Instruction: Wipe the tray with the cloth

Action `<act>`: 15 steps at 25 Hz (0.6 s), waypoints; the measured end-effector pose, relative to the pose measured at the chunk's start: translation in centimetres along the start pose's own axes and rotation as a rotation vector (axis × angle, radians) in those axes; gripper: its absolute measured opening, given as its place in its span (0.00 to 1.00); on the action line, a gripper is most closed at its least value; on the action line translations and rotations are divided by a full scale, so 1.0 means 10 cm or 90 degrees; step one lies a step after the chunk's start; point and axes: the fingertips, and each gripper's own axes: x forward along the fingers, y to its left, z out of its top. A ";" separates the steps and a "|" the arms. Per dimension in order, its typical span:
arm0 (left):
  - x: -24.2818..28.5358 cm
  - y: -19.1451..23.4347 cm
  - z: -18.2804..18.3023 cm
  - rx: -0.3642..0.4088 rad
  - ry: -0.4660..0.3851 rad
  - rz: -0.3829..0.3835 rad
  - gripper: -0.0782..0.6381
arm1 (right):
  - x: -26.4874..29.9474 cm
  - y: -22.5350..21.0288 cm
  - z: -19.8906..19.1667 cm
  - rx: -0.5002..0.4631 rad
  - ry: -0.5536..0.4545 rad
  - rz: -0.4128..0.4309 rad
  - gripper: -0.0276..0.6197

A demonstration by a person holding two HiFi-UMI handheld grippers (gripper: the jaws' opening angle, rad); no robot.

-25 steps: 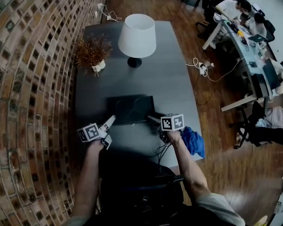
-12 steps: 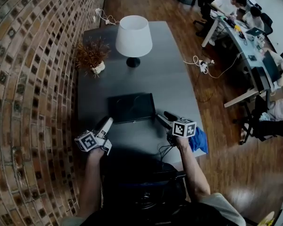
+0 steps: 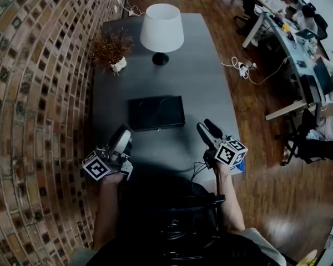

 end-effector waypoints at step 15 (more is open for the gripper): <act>-0.15 -0.44 0.31 0.026 -0.072 -0.078 0.37 | -0.12 0.51 0.24 -0.071 -0.019 0.020 0.33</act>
